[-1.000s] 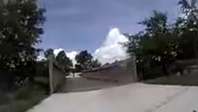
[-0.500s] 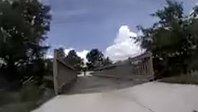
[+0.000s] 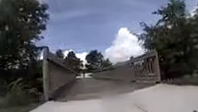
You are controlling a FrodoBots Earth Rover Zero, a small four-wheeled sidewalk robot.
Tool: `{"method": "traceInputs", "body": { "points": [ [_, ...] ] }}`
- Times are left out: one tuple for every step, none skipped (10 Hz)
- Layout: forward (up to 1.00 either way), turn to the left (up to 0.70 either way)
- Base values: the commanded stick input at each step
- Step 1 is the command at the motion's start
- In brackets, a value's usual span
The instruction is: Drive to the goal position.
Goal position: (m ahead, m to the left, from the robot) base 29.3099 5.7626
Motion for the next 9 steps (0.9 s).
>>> {"method": "traceInputs", "body": {
  "points": [
    [0.85,0.34],
    [0.85,0.34],
    [0.85,0.34],
    [0.85,0.00],
    [0.85,0.00],
    [0.85,0.00],
    [0.85,0.00],
    [0.85,0.00],
    [0.85,0.00]
  ]
}}
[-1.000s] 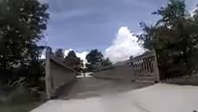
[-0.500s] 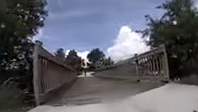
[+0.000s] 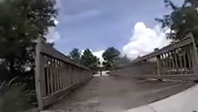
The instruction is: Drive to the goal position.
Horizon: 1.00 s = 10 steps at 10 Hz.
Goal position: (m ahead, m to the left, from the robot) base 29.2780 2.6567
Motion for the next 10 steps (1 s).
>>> {"method": "traceInputs", "body": {
  "points": [
    [0.85,0.00],
    [0.85,0.00],
    [0.85,0.00],
    [0.85,0.00],
    [0.85,0.00],
    [0.85,0.00],
    [0.85,0.00],
    [0.85,0.00],
    [0.85,0.00],
    [0.85,0.00]
  ]
}}
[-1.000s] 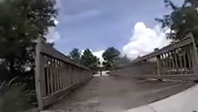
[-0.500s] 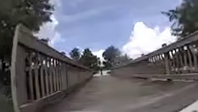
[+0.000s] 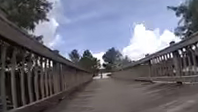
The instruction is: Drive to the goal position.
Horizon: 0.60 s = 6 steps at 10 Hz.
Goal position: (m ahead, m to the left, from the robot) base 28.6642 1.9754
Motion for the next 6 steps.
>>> {"method": "traceInputs", "body": {
  "points": [
    [0.85,0.00],
    [0.85,0.00],
    [0.85,0.00],
    [0.85,0.00],
    [0.85,0.00],
    [0.85,0.00]
  ]
}}
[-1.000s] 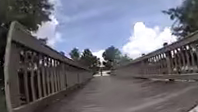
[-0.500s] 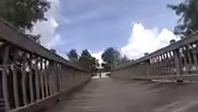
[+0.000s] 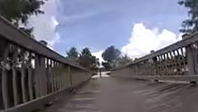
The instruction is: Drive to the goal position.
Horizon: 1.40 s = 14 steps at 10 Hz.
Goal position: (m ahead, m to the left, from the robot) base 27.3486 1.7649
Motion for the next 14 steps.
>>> {"method": "traceInputs", "body": {
  "points": [
    [0.85,0.00],
    [0.85,0.00],
    [0.85,0.00],
    [0.85,0.00],
    [0.85,0.00],
    [0.85,0.28],
    [0.85,0.34],
    [0.85,0.34],
    [0.85,0.34],
    [0.85,0.33],
    [0.85,0.00],
    [0.85,0.00],
    [0.85,0.00],
    [0.85,0.00]
  ]
}}
